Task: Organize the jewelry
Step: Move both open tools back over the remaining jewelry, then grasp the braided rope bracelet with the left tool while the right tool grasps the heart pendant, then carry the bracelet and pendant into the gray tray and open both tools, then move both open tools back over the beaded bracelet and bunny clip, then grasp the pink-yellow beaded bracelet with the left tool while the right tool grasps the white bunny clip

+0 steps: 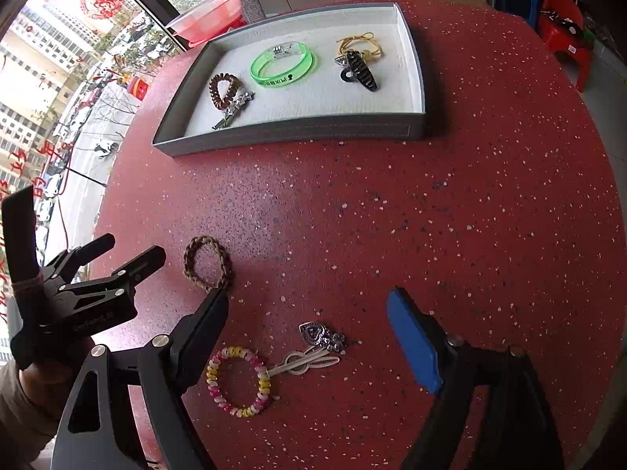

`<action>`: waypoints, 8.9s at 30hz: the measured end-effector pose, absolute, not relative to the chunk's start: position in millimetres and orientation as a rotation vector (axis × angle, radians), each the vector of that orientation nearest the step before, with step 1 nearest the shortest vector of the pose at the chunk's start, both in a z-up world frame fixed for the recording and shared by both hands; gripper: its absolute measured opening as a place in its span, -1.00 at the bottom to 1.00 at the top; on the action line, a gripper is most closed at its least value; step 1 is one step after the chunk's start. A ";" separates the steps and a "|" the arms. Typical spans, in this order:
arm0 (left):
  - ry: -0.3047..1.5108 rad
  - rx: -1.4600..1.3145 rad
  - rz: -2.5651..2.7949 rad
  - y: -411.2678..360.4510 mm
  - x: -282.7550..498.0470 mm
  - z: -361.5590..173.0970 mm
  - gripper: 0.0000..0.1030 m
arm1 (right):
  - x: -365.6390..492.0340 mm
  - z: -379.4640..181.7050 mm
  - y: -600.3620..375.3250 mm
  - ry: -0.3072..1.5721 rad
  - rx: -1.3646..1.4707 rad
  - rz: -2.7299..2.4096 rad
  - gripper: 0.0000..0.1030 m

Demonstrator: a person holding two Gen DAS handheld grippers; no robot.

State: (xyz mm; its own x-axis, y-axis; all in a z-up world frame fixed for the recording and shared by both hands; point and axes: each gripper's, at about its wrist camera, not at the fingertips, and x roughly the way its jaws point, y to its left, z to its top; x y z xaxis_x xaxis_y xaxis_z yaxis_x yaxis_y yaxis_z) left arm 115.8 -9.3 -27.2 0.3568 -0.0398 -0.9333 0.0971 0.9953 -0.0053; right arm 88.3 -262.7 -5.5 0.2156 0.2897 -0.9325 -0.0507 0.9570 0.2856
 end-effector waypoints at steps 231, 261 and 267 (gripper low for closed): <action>1.307 0.035 -0.238 -25.4 44.8 -46.4 1.00 | 35.0 -11.8 -281.4 1.369 0.393 0.106 0.99; 1.246 0.237 -0.273 -97.4 10.7 -53.0 0.51 | 48.3 -54.5 -261.1 1.514 0.639 -0.027 0.27; 1.260 0.197 -0.260 -92.9 0.7 -47.3 0.10 | 52.2 -54.8 -248.4 1.531 0.573 -0.042 0.23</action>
State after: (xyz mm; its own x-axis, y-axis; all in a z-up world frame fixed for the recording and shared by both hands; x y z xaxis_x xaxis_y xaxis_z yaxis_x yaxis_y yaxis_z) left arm 0.8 -92.9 -47.3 0.2829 -0.0852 -0.9554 0.3000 0.9539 0.0038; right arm 52.2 -248.4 -54.8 0.0660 0.3235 -0.9439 0.3750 0.8686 0.3239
